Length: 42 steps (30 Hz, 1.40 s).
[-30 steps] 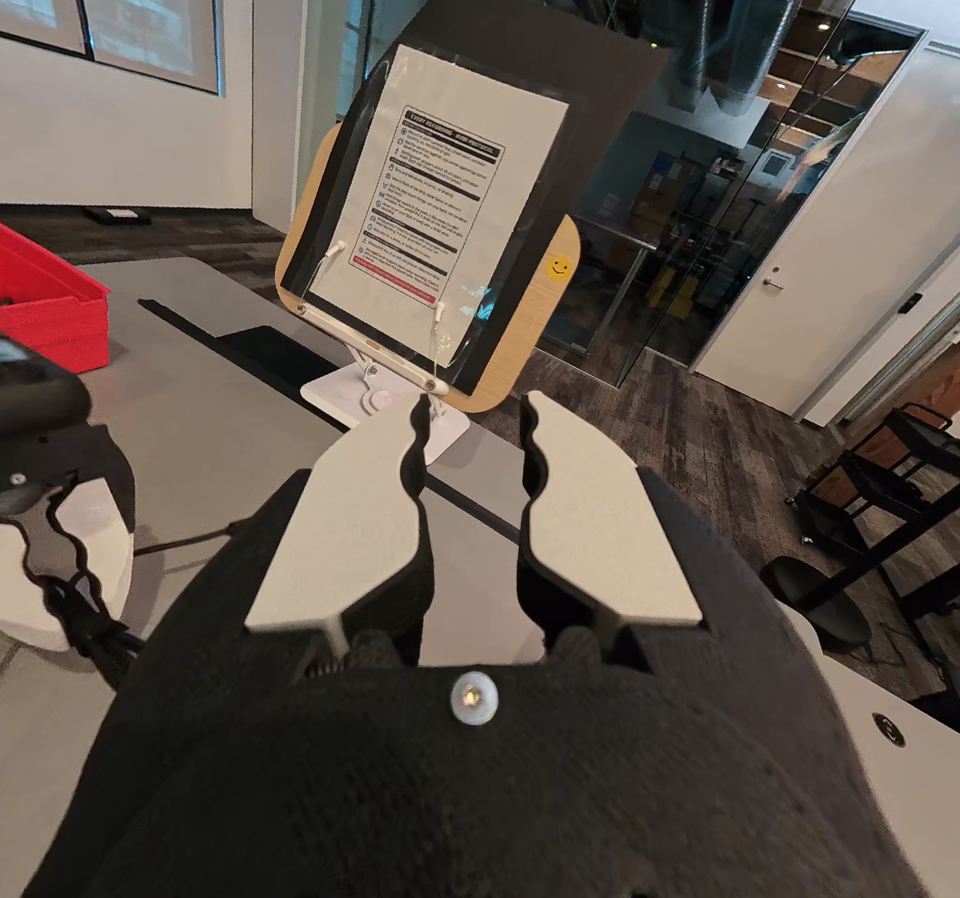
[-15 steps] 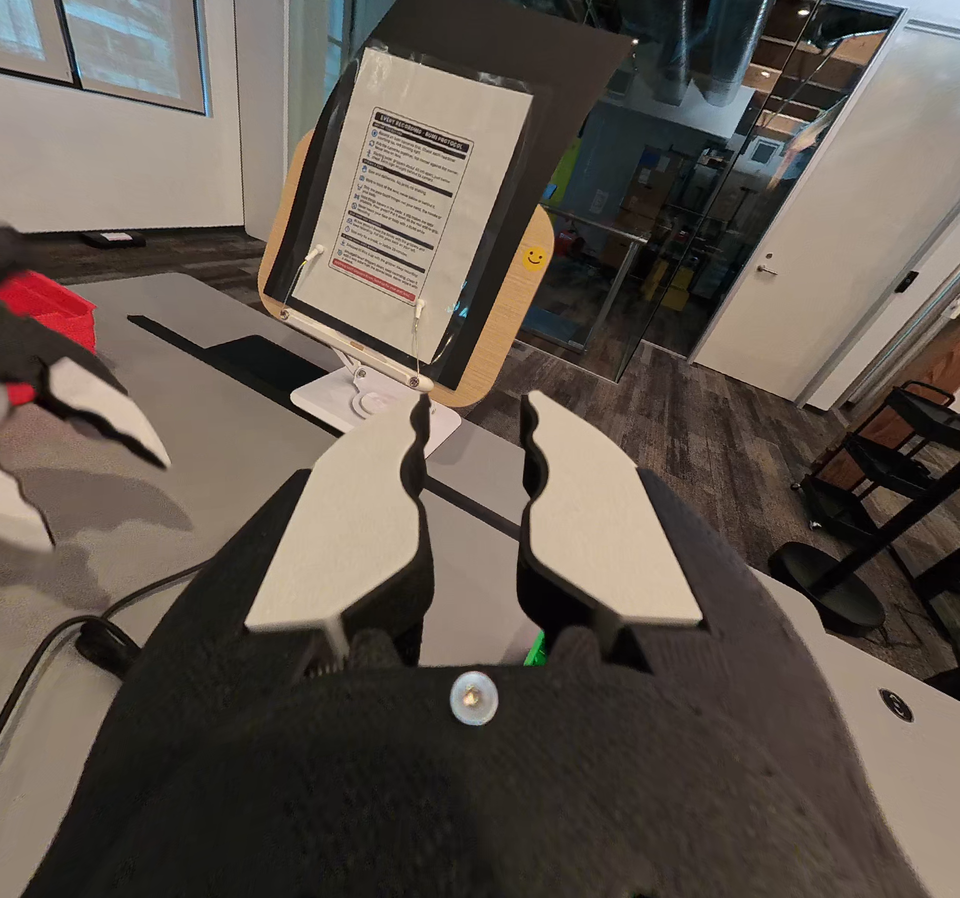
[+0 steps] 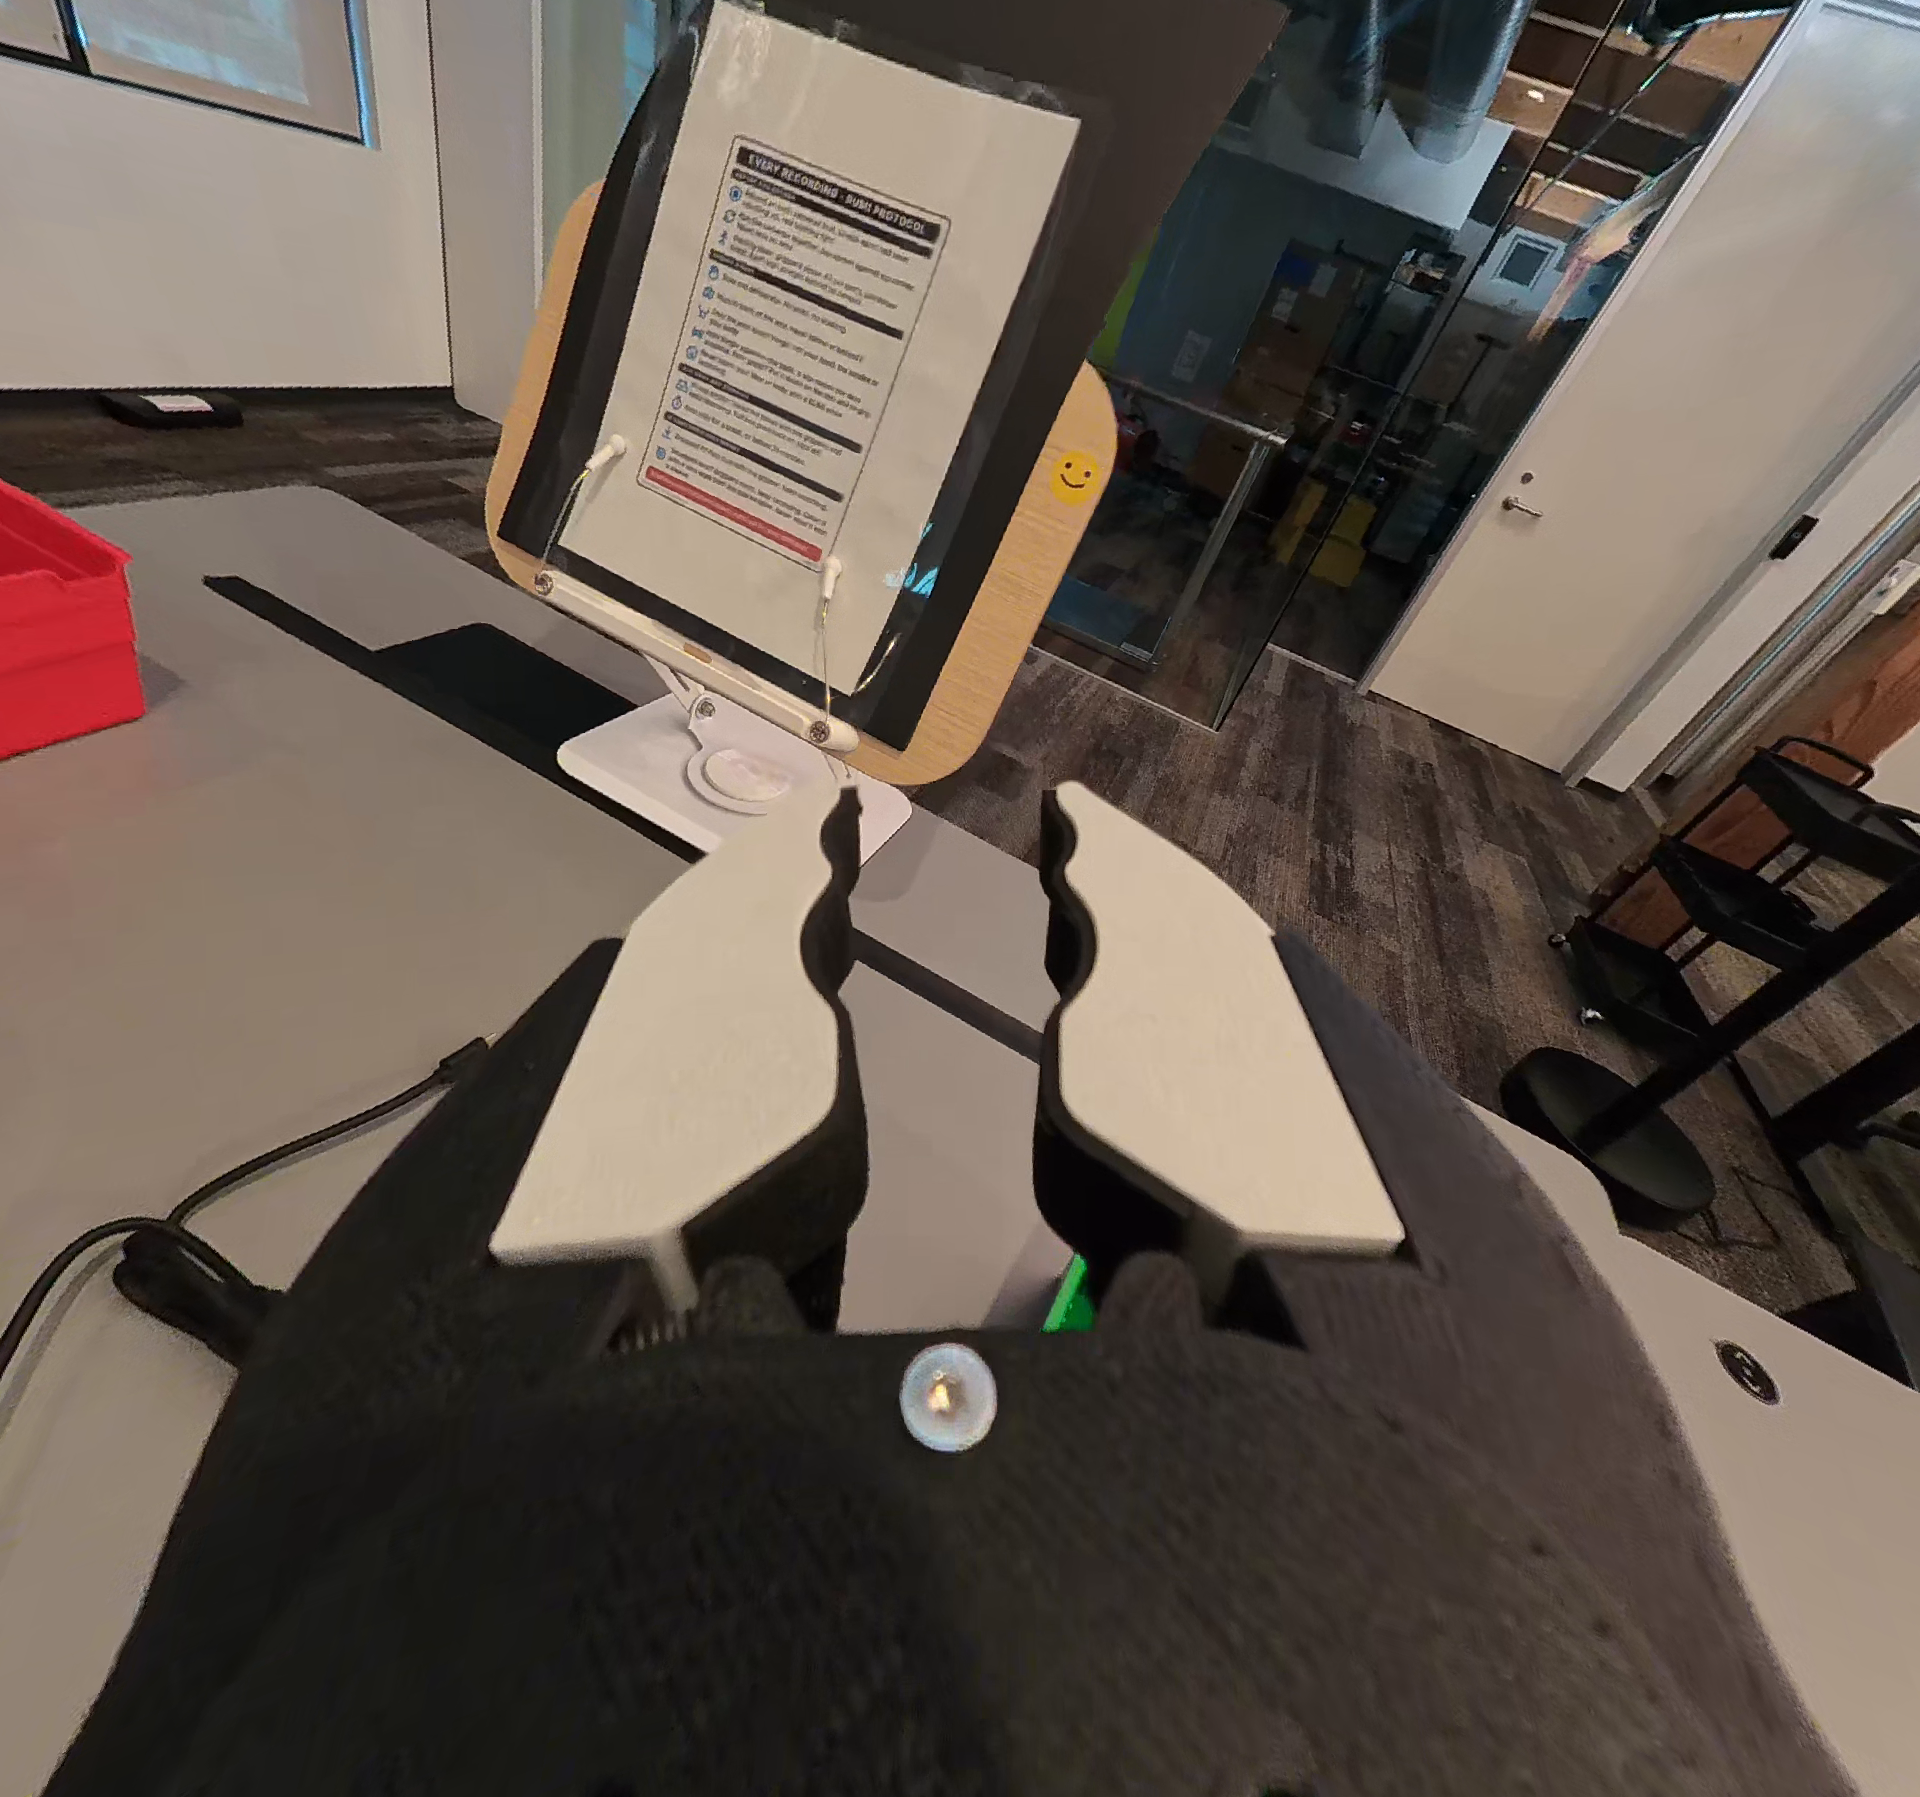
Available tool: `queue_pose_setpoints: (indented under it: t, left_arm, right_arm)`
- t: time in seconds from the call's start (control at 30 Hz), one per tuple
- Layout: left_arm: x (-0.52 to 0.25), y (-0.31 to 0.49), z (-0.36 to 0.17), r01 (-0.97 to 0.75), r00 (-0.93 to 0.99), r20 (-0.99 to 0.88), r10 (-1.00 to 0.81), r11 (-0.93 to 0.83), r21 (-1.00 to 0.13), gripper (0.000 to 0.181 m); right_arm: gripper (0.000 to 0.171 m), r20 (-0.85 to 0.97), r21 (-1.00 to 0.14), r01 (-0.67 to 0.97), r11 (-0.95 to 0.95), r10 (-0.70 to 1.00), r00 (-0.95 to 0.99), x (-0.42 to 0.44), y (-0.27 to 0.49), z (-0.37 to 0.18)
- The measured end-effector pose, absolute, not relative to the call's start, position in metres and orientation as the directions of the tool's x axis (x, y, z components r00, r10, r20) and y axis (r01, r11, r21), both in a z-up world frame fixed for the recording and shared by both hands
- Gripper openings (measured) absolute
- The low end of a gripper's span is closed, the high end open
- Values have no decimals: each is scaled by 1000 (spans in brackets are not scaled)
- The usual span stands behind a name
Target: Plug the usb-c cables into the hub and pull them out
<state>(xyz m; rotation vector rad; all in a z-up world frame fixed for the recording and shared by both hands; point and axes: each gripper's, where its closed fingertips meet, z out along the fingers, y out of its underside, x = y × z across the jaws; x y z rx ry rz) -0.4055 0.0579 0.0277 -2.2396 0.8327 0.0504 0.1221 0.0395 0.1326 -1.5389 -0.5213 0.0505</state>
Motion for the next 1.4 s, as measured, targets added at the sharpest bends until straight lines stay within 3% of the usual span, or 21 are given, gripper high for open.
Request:
queue_pose_setpoints:
  t: [0.03, 0.2, 0.27, 0.5, 0.7, 0.8, 0.87, 1.07, 1.2, 1.4]
  left_arm:
    - [-419, 59, 20, -589, 789, -279, -547, -544, -598, 51]
    - [-464, 78, -16, -827, 562, -511, -651, -453, -333, 52]
    - [-466, 89, -33, -903, 430, -548, -718, -353, -246, 43]
    - [-496, 128, -101, -988, 5, -531, -847, -87, 130, 54]
    - [-485, 135, -138, -997, -47, -378, -924, 18, 79, 52]
    - [-485, 131, -149, -992, -107, -331, -937, 77, 102, 40]
    - [-487, 131, -151, -989, -130, -325, -937, 99, 109, 25]
    - [-488, 131, -148, -989, -125, -371, -920, 85, 123, 23]
    - [-490, 134, -117, -995, -60, -495, -867, 15, 94, 23]
    - [-480, 127, -26, -998, 45, -701, -712, -59, -4, 23]
  right_arm:
    - [34, 295, -954, 297, 49, 352, 888, 120, 41, 131]
    - [34, 334, -937, 349, 28, 364, 869, 106, 49, 120]
    - [34, 353, -928, 373, 15, 365, 862, 102, 53, 115]
    - [35, 397, -896, 442, -43, 369, 841, 103, 67, 95]
    - [36, 372, -893, 438, -103, 379, 847, 113, 76, 78]
    - [36, 380, -887, 448, -109, 377, 844, 115, 77, 76]
    - [36, 379, -887, 448, -112, 377, 845, 116, 78, 76]
    - [35, 366, -891, 438, -117, 384, 848, 118, 78, 74]
    - [35, 363, -895, 435, -100, 402, 840, 114, 76, 76]
    - [36, 355, -906, 420, -56, 437, 826, 102, 72, 83]
